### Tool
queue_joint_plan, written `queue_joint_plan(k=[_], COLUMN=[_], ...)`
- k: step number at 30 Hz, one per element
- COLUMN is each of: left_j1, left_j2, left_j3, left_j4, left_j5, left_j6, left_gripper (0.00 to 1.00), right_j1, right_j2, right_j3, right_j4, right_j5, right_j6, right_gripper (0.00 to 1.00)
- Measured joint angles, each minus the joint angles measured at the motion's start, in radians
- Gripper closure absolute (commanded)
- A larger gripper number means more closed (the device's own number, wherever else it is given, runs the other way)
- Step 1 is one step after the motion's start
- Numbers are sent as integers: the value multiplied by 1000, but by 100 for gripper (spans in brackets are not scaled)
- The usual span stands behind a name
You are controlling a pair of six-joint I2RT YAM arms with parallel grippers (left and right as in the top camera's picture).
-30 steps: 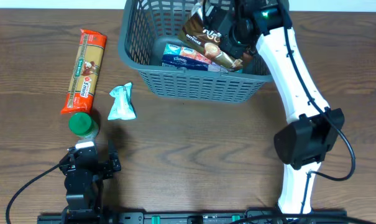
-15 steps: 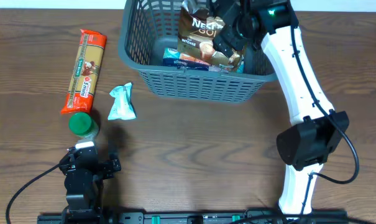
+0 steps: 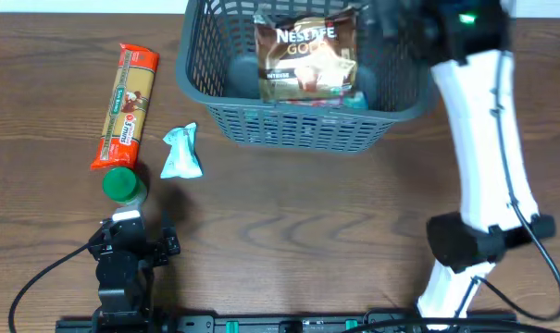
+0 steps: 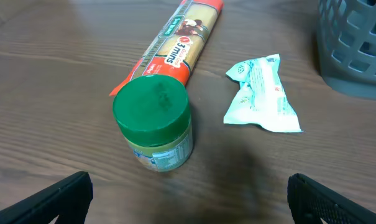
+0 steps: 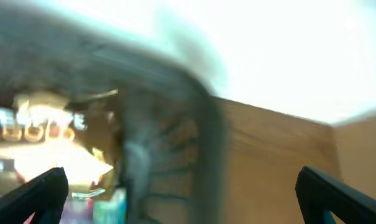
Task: Pack container
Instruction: 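Carry the Nescafé pouch over the basket and drop it inside, then move the right gripper down to the yellow Mentos bottle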
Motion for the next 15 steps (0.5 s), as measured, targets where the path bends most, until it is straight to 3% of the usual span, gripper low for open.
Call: queue_joint_plan(k=[9,15], left_j1=[0,0], left_j2=[0,0], left_j3=[0,0], left_j4=[0,0], left_j5=[0,0], left_j6=[0,0], left_gripper=[1,2], right_j1=[-229,-349], right_j2=[-148,-151], right_j3=[26,21], right_j4=[-248,-399], right_j5=[70,46], right_j6=[449,634], right_gripper=[1,1])
